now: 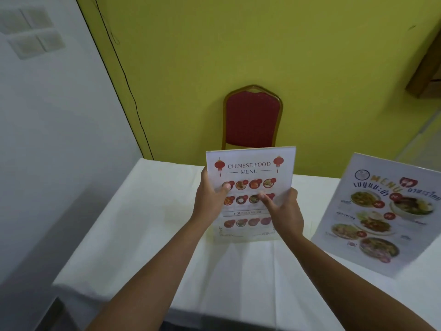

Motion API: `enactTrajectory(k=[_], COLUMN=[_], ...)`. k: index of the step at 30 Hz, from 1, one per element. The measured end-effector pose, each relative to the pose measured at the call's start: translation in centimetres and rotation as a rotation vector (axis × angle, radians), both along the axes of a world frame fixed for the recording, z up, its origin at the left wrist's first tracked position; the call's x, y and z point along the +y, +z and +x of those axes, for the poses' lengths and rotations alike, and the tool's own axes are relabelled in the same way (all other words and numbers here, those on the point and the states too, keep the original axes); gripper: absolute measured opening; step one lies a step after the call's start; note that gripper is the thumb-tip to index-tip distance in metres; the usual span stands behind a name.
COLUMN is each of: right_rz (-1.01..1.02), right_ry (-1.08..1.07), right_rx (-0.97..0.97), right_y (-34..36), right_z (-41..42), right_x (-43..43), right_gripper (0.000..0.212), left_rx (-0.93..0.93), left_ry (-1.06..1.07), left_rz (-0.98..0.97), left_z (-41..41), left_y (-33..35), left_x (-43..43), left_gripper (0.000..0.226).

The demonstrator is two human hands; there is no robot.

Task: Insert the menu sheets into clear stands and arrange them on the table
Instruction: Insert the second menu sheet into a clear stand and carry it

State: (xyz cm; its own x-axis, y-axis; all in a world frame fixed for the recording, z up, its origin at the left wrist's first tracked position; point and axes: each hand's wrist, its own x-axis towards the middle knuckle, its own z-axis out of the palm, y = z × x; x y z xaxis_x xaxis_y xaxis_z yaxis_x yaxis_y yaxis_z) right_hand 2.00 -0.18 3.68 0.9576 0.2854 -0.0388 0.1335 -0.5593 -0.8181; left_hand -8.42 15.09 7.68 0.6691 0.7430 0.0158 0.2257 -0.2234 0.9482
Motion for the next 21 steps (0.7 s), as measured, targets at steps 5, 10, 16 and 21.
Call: enactTrajectory(k=[5, 10, 16, 21], right_rz=[0.019, 0.099, -0.02, -0.03], right_ry=[0.021, 0.109, 0.171, 0.189], right_rx=[0.015, -0.024, -0.066, -0.032], right_y=[-0.3, -1.1, -1.8, -2.2], right_z=[0.4, 0.2, -0.8, -0.6], right_x=[0.0, -1.0, -2.3, -2.5], right_gripper=[0.055, 0.077, 0.089, 0.091], left_rx=[-0.009, 0.006, -0.021, -0.066], left_ry=[0.059, 0.107, 0.108, 0.168], left_rz=[-0.05, -0.097, -0.149, -0.136], left_z=[-0.7, -0.7, -0.3, 0.2], left_y=[-3.7, -5.8, -6.4, -6.9], left_x=[-1.9, -2.1, -2.7, -3.6], left_gripper=[0.079, 0.085, 0.094, 0.086])
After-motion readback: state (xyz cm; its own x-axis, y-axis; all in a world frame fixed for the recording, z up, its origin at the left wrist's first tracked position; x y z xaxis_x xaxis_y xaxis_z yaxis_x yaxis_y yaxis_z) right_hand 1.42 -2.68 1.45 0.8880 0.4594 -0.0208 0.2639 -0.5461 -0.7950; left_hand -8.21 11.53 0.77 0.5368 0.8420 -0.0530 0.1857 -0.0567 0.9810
